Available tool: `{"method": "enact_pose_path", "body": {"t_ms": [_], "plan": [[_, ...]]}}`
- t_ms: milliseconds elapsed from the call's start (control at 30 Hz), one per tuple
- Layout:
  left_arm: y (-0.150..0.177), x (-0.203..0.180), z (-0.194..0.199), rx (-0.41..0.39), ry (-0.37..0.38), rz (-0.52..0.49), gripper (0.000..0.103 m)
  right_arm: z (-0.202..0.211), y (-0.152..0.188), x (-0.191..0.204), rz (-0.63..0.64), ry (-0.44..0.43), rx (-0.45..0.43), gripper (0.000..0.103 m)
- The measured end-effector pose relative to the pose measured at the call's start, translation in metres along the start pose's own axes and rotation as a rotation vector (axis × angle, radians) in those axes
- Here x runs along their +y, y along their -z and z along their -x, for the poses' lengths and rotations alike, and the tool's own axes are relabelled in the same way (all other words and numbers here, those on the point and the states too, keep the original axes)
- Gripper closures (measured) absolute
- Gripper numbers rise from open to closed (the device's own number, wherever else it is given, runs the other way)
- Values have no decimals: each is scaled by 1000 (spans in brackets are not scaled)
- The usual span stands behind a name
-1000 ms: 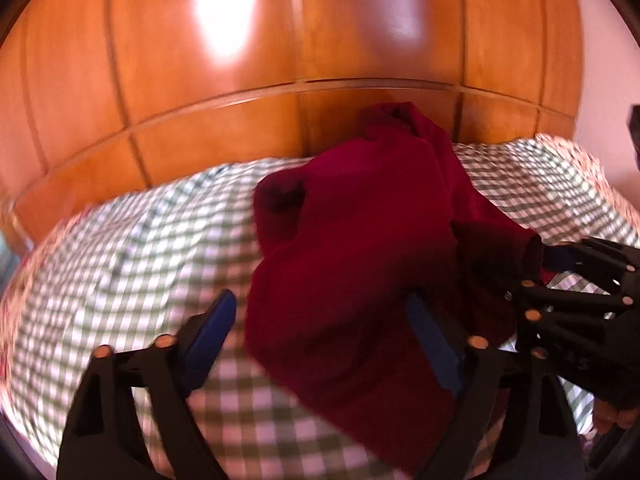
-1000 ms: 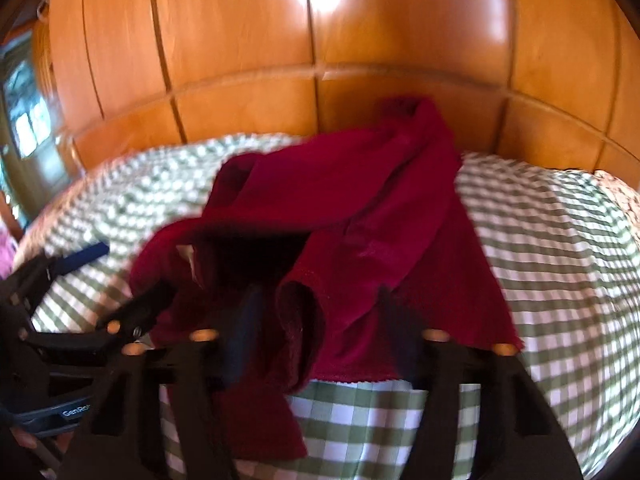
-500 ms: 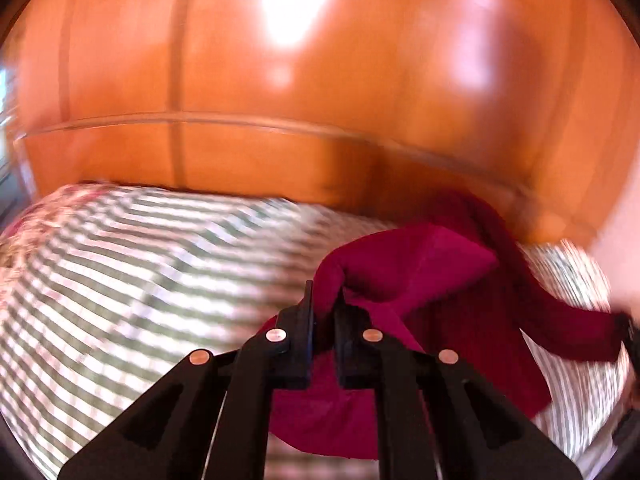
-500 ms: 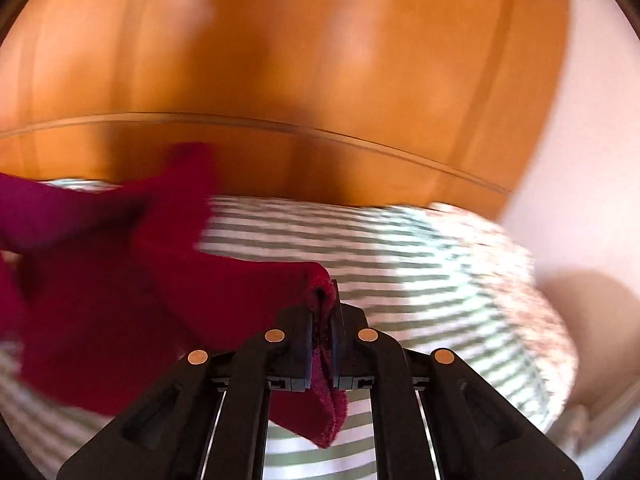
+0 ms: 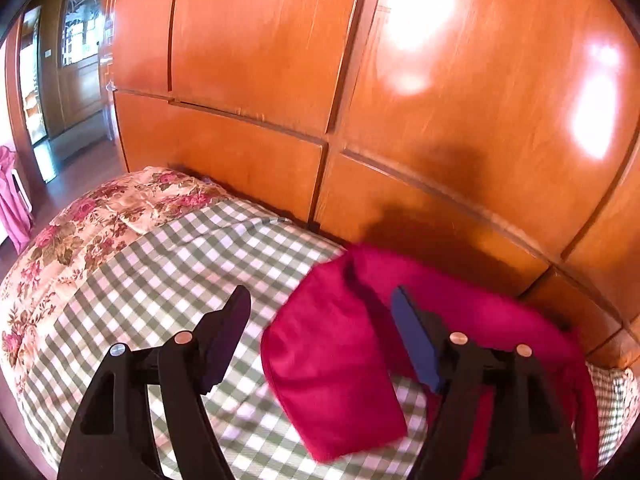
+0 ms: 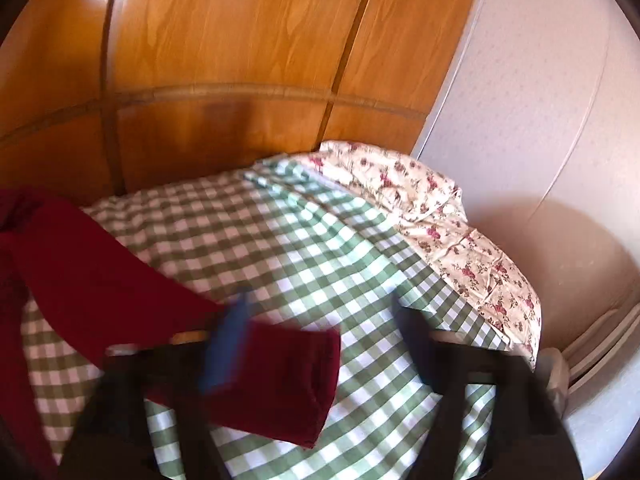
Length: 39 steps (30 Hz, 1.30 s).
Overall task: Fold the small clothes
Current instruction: 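Lift the sweater with both tools and shake it open above the bed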
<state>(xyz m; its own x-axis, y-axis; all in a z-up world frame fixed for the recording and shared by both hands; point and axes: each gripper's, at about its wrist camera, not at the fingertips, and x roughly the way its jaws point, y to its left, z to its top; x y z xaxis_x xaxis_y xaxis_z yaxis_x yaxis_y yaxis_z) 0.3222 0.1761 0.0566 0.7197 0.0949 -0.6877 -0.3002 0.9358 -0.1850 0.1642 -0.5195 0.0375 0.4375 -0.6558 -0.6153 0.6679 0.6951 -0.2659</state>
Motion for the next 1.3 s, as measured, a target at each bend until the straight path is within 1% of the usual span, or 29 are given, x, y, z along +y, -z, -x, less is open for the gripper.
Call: {"method": "enact_pose_path", "body": {"t_ms": [33,67,100,133,167,200,233,267,333,400,433,467,500,533,567,600,633,667,700,767,867,933,1033,1133,1167,1200,1300], "plan": [[11,2,3,14,41,-3,36,7,6,6,9,-58,11,25],[22,2,5,37,86,-10,41,11,14,14,11,-128,27,25],[34,3,7,57,135,-17,42,19,25,24,14,-218,47,25],[54,1,10,94,202,-33,43,27,35,34,23,-306,74,25],[71,-3,11,132,253,-47,46,29,44,45,35,-399,113,25],[91,-7,12,181,306,-55,47,32,58,63,54,-512,174,25],[113,-12,10,240,362,-61,47,34,69,76,67,-574,212,25],[130,-17,9,284,402,-59,47,36,81,88,82,-620,244,25],[167,-32,7,369,465,-51,47,39,102,117,120,-700,305,27],[189,-42,7,410,509,-50,47,42,120,143,145,-760,359,36],[200,-48,6,437,533,-27,47,42,124,150,149,-778,378,39],[207,-51,4,461,555,-5,47,43,128,158,164,-774,374,42],[213,-56,1,484,581,14,47,47,129,161,175,-767,362,51],[218,-64,1,494,591,27,47,49,130,164,175,-774,361,56],[222,-71,0,492,585,31,55,47,127,165,168,-784,368,68],[225,-76,0,493,592,34,78,47,125,165,164,-788,371,84],[225,-80,-1,517,615,37,90,49,123,165,167,-789,371,90],[223,-83,1,523,614,40,92,53,121,165,173,-788,362,93],[219,-83,7,501,603,37,99,60,116,160,187,-785,336,94],[208,-80,25,466,606,13,99,79,112,149,204,-794,285,94],[186,-58,50,414,625,4,99,113,99,121,205,-806,192,95],[167,-38,73,374,630,2,100,128,92,103,195,-810,150,95],[150,-1,95,363,629,20,100,150,92,74,191,-827,111,95],[156,22,110,389,577,-15,100,166,109,52,216,-823,114,95],[162,25,112,403,559,-30,100,167,120,45,222,-823,134,95],[170,31,113,416,539,-46,100,171,130,47,227,-822,148,95],[206,36,108,469,482,-83,99,164,171,43,251,-816,245,96]]}}
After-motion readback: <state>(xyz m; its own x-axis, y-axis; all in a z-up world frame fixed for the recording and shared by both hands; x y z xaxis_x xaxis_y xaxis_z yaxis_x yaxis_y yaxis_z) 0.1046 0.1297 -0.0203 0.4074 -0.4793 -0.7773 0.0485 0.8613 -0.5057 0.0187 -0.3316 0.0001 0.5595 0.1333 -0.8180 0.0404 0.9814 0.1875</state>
